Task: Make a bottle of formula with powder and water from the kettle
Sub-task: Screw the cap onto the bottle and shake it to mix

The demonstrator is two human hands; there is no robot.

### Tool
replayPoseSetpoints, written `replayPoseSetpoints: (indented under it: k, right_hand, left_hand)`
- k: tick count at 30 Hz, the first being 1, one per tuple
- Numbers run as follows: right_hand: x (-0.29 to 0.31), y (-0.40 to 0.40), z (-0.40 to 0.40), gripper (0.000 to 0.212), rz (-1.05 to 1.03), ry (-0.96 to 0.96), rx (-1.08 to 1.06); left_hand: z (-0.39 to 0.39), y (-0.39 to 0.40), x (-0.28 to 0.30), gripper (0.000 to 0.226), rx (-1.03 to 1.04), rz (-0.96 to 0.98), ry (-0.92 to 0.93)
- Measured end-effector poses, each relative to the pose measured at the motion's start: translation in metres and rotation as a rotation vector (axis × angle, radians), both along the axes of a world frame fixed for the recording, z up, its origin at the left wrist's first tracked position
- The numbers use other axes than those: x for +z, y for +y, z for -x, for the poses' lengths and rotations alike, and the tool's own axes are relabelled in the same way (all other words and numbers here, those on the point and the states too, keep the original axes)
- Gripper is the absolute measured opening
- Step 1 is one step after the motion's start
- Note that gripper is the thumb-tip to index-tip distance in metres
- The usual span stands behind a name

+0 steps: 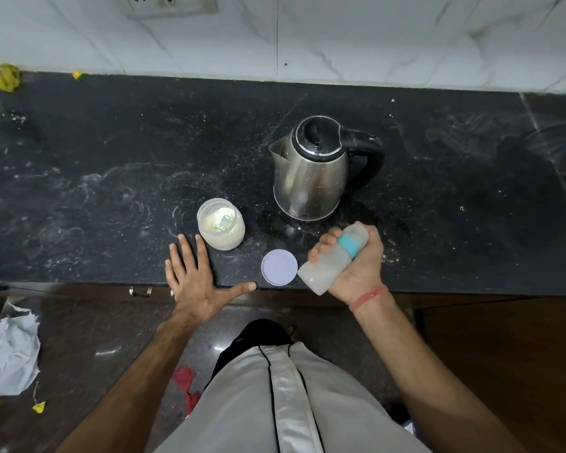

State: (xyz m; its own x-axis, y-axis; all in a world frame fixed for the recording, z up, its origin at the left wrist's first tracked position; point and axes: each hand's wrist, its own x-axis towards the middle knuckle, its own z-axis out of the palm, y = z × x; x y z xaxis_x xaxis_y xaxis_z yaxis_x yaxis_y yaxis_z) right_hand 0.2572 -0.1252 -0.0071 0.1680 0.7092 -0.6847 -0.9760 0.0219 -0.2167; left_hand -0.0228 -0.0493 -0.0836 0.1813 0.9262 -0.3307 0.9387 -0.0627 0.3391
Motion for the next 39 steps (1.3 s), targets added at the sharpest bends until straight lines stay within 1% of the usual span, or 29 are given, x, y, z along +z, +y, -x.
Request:
replayPoseSetpoints:
  k: [2, 3, 4, 6, 7, 10, 11, 13, 14, 15, 17, 18, 20, 21, 22, 25, 26, 27, 28, 29, 31, 32, 33, 36, 37, 39]
  right_hand:
    - [0.001, 0.004, -0.010, 0.045, -0.052, 0.111, -0.169]
    - [0.002, 0.005, -0.013, 0.046, -0.077, 0.150, -0.196]
    - [0.003, 0.006, -0.013, 0.045, -0.083, 0.131, -0.158]
    - [0.003, 0.005, -0.012, 0.041, -0.053, 0.032, -0.030]
    - [0.003, 0.004, -0.012, 0.040, -0.056, 0.025, -0.012]
    - [0.004, 0.002, -0.020, 0.041, -0.056, 0.129, -0.157]
    - [0.003, 0.001, -0.022, 0.041, -0.048, 0.127, -0.147]
    - [0.000, 0.001, -0.019, 0.039, -0.006, 0.029, -0.020]
    - [-0.002, 0.001, -0.018, 0.039, -0.004, 0.005, 0.012]
    - [-0.005, 0.001, -0.018, 0.039, 0.007, 0.005, -0.007]
    - [-0.006, 0.002, -0.020, 0.040, -0.001, 0.070, -0.098]
    - [-0.005, 0.003, -0.019, 0.040, -0.007, 0.059, -0.073]
    - [-0.004, 0.003, -0.015, 0.042, 0.008, -0.103, 0.111]
    - [-0.003, 0.003, -0.013, 0.044, 0.008, -0.149, 0.163]
    - [-0.002, 0.003, -0.015, 0.043, -0.009, -0.139, 0.143]
    - [-0.001, -0.001, -0.028, 0.031, -0.158, 0.084, -0.167]
    - [-0.003, -0.004, -0.030, 0.028, -0.196, 0.137, -0.229]
    - [-0.004, -0.007, -0.029, 0.027, -0.208, 0.140, -0.227]
    - [-0.007, -0.008, -0.026, 0.030, -0.184, 0.109, -0.169]
    - [-0.010, -0.010, -0.022, 0.035, -0.129, 0.043, -0.066]
    - [-0.012, -0.011, -0.017, 0.044, -0.020, -0.140, 0.152]
    - [-0.011, -0.011, -0.017, 0.047, 0.004, -0.199, 0.191]
    - [-0.010, -0.012, -0.020, 0.046, 0.008, -0.212, 0.161]
    - [-0.010, -0.016, -0.029, 0.042, -0.048, -0.075, -0.016]
    - [-0.010, -0.017, -0.030, 0.042, -0.055, -0.061, -0.012]
    - [-0.011, -0.019, -0.028, 0.043, -0.050, -0.085, 0.081]
  left_hand:
    - [-0.001, -0.001, 0.001, 0.183, 0.000, 0.009, -0.005]
    - [-0.001, -0.001, 0.001, 0.183, -0.005, 0.010, -0.004]
    - [-0.001, 0.000, 0.001, 0.184, -0.008, 0.007, -0.003]
    - [-0.001, 0.001, 0.000, 0.185, -0.005, -0.003, -0.004]
    - [-0.001, 0.001, 0.000, 0.185, -0.004, -0.007, -0.006]
    - [0.000, -0.001, -0.002, 0.184, 0.004, -0.012, -0.009]
    - [-0.001, -0.001, -0.003, 0.184, 0.003, -0.013, -0.009]
    - [0.000, -0.001, -0.003, 0.184, 0.002, -0.008, -0.004]
    - [0.000, 0.000, -0.003, 0.183, -0.002, -0.008, -0.005]
    - [0.000, 0.000, -0.003, 0.183, -0.005, -0.008, -0.007]
    - [0.000, 0.000, -0.003, 0.182, -0.002, -0.010, -0.014]
    - [0.000, 0.000, -0.003, 0.182, -0.002, -0.010, -0.016]
    - [0.000, 0.000, -0.003, 0.182, -0.003, -0.007, -0.016]
    - [0.001, 0.000, -0.003, 0.182, -0.004, -0.009, -0.017]
    - [0.001, 0.001, -0.002, 0.182, -0.003, -0.009, -0.020]
    - [0.000, -0.001, -0.002, 0.182, 0.002, -0.008, -0.027]
    - [0.000, -0.001, -0.002, 0.182, 0.002, -0.009, -0.028]
    - [0.000, -0.001, -0.001, 0.182, -0.002, -0.007, -0.027]
    - [0.000, 0.000, -0.001, 0.182, -0.004, -0.003, -0.028]
    - [0.000, 0.000, 0.000, 0.182, -0.004, -0.001, -0.030]
    - [0.001, -0.001, 0.000, 0.182, -0.002, 0.000, -0.036]
    - [0.000, -0.001, 0.001, 0.182, -0.002, 0.002, -0.035]
    - [0.001, -0.001, 0.001, 0.182, -0.002, 0.002, -0.034]
    - [0.000, -0.001, 0.001, 0.182, -0.002, 0.007, -0.030]
    - [0.000, 0.000, 0.001, 0.183, -0.001, 0.007, -0.030]
    - [-0.001, 0.000, 0.002, 0.182, -0.004, 0.009, -0.034]
